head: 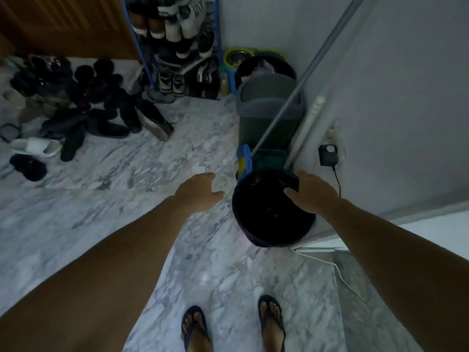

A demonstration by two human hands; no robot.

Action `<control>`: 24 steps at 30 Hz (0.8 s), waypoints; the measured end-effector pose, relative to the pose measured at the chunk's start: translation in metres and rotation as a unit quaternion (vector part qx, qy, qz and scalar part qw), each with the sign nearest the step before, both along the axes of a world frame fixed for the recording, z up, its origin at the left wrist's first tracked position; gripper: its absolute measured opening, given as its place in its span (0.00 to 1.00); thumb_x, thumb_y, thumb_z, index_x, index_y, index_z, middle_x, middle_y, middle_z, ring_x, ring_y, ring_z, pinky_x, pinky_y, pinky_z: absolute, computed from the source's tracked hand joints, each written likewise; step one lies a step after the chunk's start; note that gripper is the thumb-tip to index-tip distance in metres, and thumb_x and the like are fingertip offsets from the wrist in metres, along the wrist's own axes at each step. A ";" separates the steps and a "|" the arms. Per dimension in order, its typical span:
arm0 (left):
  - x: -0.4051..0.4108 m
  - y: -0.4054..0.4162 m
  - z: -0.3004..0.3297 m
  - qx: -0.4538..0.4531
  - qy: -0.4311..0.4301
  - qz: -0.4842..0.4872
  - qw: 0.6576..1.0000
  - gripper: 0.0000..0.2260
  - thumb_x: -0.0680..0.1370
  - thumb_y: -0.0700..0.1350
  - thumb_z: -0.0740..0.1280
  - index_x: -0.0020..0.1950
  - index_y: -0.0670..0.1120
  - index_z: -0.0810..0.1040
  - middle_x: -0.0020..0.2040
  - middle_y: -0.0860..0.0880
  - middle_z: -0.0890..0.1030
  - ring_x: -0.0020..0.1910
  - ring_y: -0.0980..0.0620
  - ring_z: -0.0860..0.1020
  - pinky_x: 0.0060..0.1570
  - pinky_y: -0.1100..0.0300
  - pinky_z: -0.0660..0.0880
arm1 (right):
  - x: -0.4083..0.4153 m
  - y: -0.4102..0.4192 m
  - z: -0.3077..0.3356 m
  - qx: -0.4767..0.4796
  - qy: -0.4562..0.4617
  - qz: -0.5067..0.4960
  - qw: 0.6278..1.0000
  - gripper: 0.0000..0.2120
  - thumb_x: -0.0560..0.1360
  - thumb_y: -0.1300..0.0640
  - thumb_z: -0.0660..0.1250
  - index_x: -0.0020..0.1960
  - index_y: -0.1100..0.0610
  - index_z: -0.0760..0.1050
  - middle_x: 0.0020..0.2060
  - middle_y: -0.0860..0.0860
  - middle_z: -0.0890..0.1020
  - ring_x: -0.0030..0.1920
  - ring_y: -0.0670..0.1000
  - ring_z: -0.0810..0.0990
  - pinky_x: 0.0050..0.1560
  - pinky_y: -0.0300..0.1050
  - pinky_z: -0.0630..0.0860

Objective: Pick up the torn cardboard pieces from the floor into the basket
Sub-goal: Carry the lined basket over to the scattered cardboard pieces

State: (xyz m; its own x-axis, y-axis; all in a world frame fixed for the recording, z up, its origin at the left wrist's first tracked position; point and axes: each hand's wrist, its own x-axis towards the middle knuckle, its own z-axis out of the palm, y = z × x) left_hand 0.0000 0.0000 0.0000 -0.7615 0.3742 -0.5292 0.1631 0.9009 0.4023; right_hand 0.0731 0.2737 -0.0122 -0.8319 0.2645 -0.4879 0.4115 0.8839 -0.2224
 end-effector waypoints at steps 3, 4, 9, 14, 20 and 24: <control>-0.001 0.022 -0.048 -0.025 -0.032 0.011 0.999 0.33 0.80 0.56 0.62 0.79 0.46 0.54 0.78 0.45 0.59 0.75 0.45 0.62 0.70 0.54 0.64 | 0.000 0.026 -0.049 -0.035 -0.075 -0.041 0.996 0.33 0.78 0.43 0.62 0.75 0.61 0.58 0.67 0.62 0.72 0.63 0.63 0.74 0.60 0.53 0.74; 0.001 0.028 -0.065 -0.031 -0.045 0.017 0.998 0.33 0.80 0.56 0.62 0.79 0.45 0.54 0.78 0.45 0.59 0.74 0.44 0.63 0.70 0.53 0.65 | 0.002 0.034 -0.065 -0.046 -0.103 -0.056 0.992 0.34 0.77 0.44 0.63 0.75 0.61 0.58 0.67 0.62 0.72 0.63 0.64 0.74 0.59 0.53 0.74; 0.010 0.062 -0.143 -0.007 -0.064 0.072 0.995 0.30 0.79 0.53 0.65 0.76 0.43 0.61 0.74 0.42 0.67 0.71 0.43 0.68 0.67 0.52 0.69 | 0.004 0.063 -0.141 -0.071 -0.135 -0.131 0.980 0.35 0.75 0.48 0.66 0.75 0.64 0.57 0.67 0.63 0.71 0.64 0.64 0.73 0.59 0.50 0.74; 0.016 0.083 -0.210 -0.032 -0.033 0.084 0.995 0.28 0.78 0.51 0.65 0.75 0.43 0.63 0.71 0.41 0.68 0.69 0.42 0.68 0.65 0.50 0.70 | 0.008 0.076 -0.205 -0.066 -0.143 -0.204 0.966 0.38 0.75 0.51 0.67 0.76 0.67 0.53 0.68 0.64 0.70 0.66 0.63 0.72 0.64 0.50 0.73; 0.014 0.097 -0.268 0.017 -0.064 0.200 0.977 0.23 0.76 0.45 0.67 0.69 0.41 0.66 0.63 0.40 0.75 0.60 0.40 0.75 0.52 0.54 0.74 | 0.025 0.078 -0.256 -0.051 -0.129 -0.272 0.952 0.35 0.77 0.59 0.64 0.75 0.69 0.48 0.69 0.66 0.68 0.69 0.63 0.69 0.69 0.51 0.66; 0.012 0.104 -0.290 0.038 -0.109 0.271 0.956 0.22 0.76 0.40 0.66 0.69 0.39 0.64 0.62 0.40 0.74 0.56 0.43 0.75 0.45 0.57 0.70 | 0.035 0.073 -0.277 -0.083 -0.068 -0.301 0.948 0.44 0.71 0.68 0.68 0.76 0.64 0.44 0.67 0.67 0.68 0.66 0.64 0.71 0.66 0.53 0.69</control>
